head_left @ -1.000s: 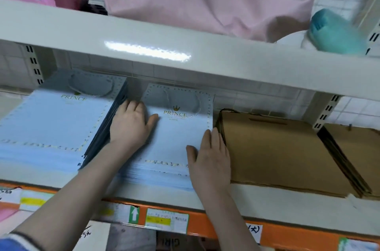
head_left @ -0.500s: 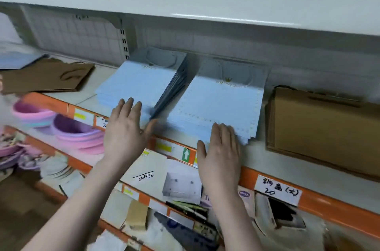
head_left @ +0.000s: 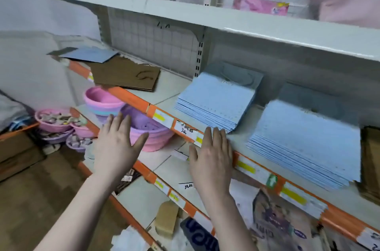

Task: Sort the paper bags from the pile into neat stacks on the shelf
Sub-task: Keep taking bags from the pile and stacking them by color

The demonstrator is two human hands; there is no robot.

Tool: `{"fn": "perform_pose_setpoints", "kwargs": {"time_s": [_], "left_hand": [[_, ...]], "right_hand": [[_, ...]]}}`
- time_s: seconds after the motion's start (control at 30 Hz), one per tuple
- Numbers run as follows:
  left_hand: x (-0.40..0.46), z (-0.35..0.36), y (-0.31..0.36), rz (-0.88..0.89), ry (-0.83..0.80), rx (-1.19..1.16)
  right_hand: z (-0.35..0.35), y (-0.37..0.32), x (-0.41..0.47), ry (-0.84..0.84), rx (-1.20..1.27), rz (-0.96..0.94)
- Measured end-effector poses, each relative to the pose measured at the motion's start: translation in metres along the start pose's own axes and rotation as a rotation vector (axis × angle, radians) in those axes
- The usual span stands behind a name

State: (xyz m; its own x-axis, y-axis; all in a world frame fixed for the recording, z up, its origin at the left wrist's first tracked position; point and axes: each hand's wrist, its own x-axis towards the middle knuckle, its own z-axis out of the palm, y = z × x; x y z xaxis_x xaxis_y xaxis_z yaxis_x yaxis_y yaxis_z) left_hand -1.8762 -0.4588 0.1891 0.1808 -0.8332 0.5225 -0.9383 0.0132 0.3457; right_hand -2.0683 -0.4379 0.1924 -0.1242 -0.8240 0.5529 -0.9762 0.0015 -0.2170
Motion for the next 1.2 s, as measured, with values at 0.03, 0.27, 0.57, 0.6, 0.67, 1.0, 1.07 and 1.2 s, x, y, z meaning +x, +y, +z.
{"fn": "perform_pose_setpoints", "kwargs": {"time_s": [0.03,0.27,0.57,0.6,0.67,1.0,1.07,1.2], "left_hand": [[0.006,-0.005,-0.022,-0.006,-0.011,0.017],[0.056,-0.039,-0.164,-0.100,0.007,0.031],[0.123,-0.059,-0.275,-0.158,0.000,-0.004],[0.131,-0.057,-0.284,-0.170,-0.009,-0.004],[0.149,-0.052,-0.300,-0.186,-0.023,0.002],[0.297,0.000,-0.388,-0.147,-0.060,0.058],[0.334,0.011,-0.400,-0.139,-0.080,0.070],[0.392,0.031,-0.417,-0.125,-0.110,0.065]], "right_hand": [[0.008,-0.021,0.002,-0.002,0.010,-0.017],[0.058,-0.168,0.022,-0.031,0.066,-0.103],[0.102,-0.283,0.068,-0.118,0.153,-0.142],[0.110,-0.292,0.075,-0.123,0.152,-0.147],[0.128,-0.308,0.091,-0.111,0.161,-0.157],[0.242,-0.406,0.214,-0.233,0.204,-0.130],[0.261,-0.423,0.245,-0.253,0.175,-0.132],[0.292,-0.451,0.294,-0.283,0.132,-0.119]]}}
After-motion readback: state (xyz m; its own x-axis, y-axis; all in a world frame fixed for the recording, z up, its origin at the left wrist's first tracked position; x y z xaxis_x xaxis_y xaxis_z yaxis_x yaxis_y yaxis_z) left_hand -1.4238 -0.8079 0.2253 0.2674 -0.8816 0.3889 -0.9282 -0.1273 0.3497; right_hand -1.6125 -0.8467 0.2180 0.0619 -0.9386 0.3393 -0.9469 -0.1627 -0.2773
